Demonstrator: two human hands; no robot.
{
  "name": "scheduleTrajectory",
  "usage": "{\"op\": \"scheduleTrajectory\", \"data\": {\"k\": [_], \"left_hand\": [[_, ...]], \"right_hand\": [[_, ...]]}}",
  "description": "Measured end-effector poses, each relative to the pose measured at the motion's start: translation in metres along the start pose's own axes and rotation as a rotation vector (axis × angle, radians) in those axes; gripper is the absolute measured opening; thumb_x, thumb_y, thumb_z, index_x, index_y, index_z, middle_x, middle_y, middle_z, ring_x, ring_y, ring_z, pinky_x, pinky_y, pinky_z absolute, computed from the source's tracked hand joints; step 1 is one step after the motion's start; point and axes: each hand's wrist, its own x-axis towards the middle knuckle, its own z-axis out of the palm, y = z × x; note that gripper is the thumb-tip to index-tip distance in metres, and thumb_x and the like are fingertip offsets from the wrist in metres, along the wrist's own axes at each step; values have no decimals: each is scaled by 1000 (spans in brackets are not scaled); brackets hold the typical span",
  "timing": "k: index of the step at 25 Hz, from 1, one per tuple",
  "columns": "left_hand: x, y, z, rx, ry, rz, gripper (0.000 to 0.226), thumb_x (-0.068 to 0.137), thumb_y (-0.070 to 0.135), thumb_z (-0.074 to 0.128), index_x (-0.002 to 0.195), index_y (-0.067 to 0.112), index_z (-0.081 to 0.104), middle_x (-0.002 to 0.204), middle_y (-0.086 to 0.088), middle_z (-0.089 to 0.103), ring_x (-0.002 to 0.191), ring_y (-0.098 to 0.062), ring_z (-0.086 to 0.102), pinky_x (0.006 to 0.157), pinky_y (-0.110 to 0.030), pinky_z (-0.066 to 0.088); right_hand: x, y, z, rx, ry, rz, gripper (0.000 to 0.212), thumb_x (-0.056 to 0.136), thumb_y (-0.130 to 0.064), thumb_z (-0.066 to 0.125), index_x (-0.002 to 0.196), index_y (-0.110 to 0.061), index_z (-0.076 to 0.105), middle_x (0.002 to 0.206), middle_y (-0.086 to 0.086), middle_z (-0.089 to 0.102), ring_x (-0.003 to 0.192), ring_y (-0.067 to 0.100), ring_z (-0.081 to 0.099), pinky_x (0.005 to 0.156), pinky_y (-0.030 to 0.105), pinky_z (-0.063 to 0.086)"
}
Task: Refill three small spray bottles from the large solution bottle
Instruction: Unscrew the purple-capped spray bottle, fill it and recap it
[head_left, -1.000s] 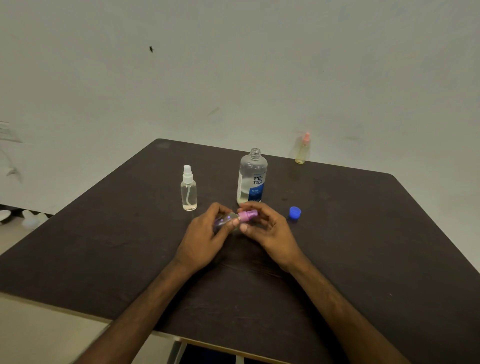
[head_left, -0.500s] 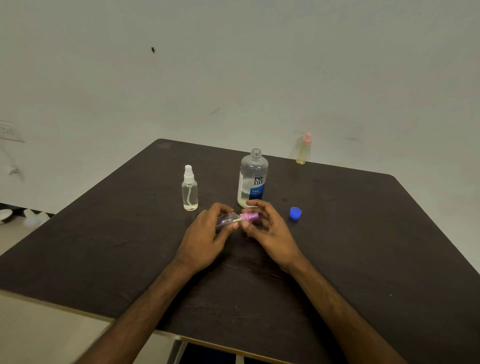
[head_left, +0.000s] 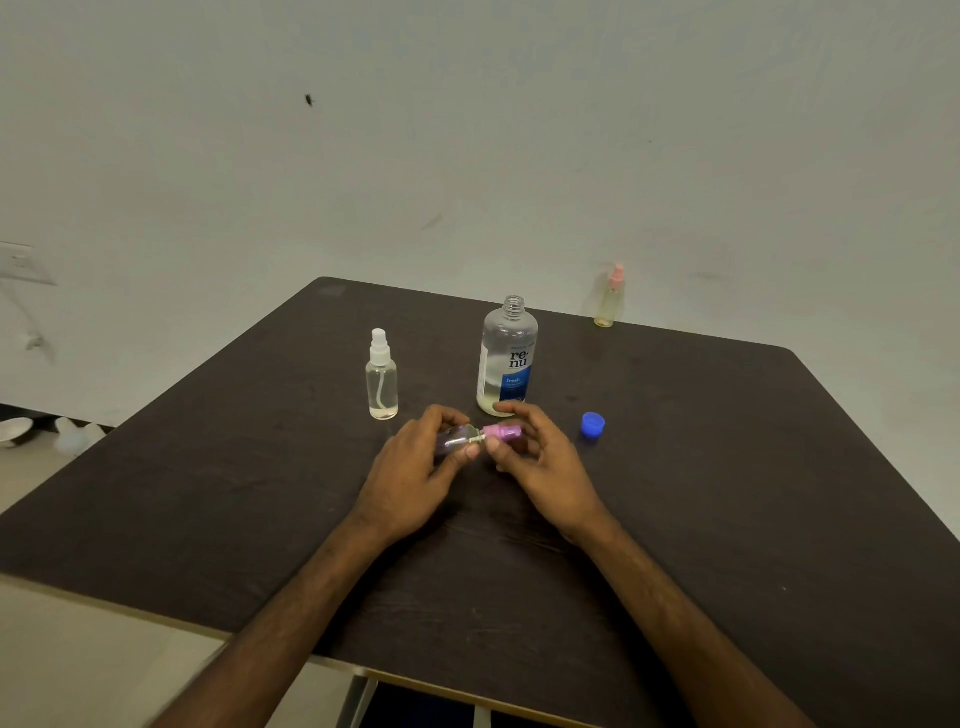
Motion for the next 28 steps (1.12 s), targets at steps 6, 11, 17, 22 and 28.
{"op": "scheduleTrajectory", "data": {"k": [6, 11, 17, 22, 28], "left_hand": [[1, -1, 0, -1, -17, -2, 30, 94, 40, 64, 119, 28, 54, 113, 13, 63, 104, -4, 58, 89, -31, 52], [-5, -7, -9, -17, -11, -41, 45, 92, 40, 66, 131, 24, 49, 123, 13, 58, 113, -3, 54, 96, -23, 47], [-26, -37, -52, -209, 244, -181, 42, 88, 20, 73, 126, 24, 55, 121, 12, 62, 105, 9, 59, 95, -22, 49], [-27, -38, -60, -285, 436, -224, 41, 83, 27, 79, 116, 43, 62, 124, 3, 49, 111, -11, 53, 95, -21, 45], [-17, -27, -44, -361, 425, -202, 51, 76, 25, 85, 119, 37, 61, 121, 6, 56, 99, 2, 61, 88, -23, 53]], "right_hand": [[0, 0, 0, -18, 90, -9, 17, 92, -12, 66, 106, -20, 70, 97, 2, 73, 87, 17, 69, 73, 29, 58], [1, 1, -4, 110, 188, 30, 28, 89, 2, 65, 113, -12, 67, 107, 4, 71, 97, 15, 66, 78, 27, 57], [6, -2, -2, 192, 290, 94, 22, 87, -4, 70, 105, -18, 68, 104, 1, 73, 96, 14, 69, 75, 28, 59], [19, -7, 40, -241, 282, 75, 19, 84, -22, 76, 98, -17, 64, 94, -8, 69, 87, 4, 65, 73, 13, 52], [35, -7, 65, -620, 241, 35, 18, 88, -29, 71, 95, -20, 57, 90, -7, 62, 83, 7, 59, 75, 25, 54]]}}
